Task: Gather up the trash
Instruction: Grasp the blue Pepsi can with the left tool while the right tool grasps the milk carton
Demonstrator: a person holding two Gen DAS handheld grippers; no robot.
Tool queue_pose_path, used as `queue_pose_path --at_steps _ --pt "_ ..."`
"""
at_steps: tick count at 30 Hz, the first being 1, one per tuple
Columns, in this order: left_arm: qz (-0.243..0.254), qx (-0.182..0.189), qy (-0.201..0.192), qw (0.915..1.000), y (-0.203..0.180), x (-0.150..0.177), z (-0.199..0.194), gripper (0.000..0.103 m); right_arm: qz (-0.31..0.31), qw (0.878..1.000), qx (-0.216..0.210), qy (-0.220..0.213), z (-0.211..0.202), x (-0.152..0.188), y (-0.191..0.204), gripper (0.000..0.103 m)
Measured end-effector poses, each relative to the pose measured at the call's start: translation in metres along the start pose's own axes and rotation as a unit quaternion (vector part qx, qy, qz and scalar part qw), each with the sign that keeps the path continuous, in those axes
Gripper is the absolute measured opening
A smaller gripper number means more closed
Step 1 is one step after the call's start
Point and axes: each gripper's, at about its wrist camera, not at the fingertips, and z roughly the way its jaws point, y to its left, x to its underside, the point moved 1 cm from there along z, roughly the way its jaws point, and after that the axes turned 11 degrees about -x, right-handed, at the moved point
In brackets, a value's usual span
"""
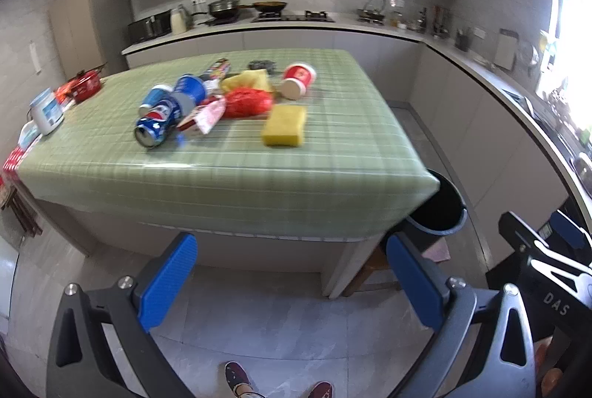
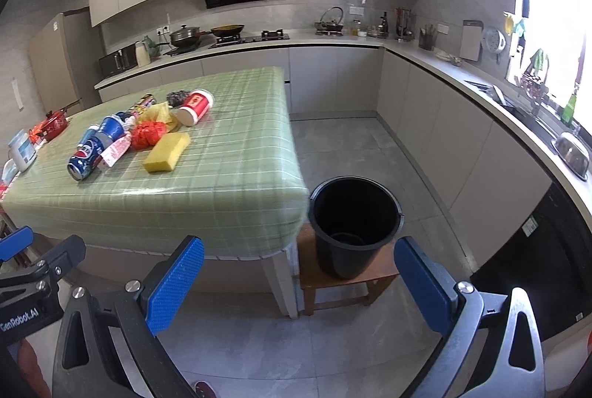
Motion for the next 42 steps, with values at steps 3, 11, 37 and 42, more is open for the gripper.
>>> queue_pose_path --at_steps 3,11,37,42 --pt "-0.010 -0.008 0.003 0.9999 0.021 -0.006 0.011 0.103 -0.005 1.000 -0.005 0.000 0.009 -0.006 0.020 0.103" --pt "-0.033 -0.036 0.004 0.9988 0.101 -0.033 0.056 0.103 -0.009 1.000 -0.021 0.001 0.045 -0.024 0.089 0.103" --pt "-0.022 -0.055 0.026 0.9979 0.201 -0.127 0.226 0.098 -0.008 0.997 -0.071 0.032 0.211 -0.095 0.233 0.103" --pt "0.000 -0.024 0.049 0.9985 0.197 -0.138 0.259 0.095 -0.006 0.997 -0.072 0.038 0.242 -0.110 0.242 0.103"
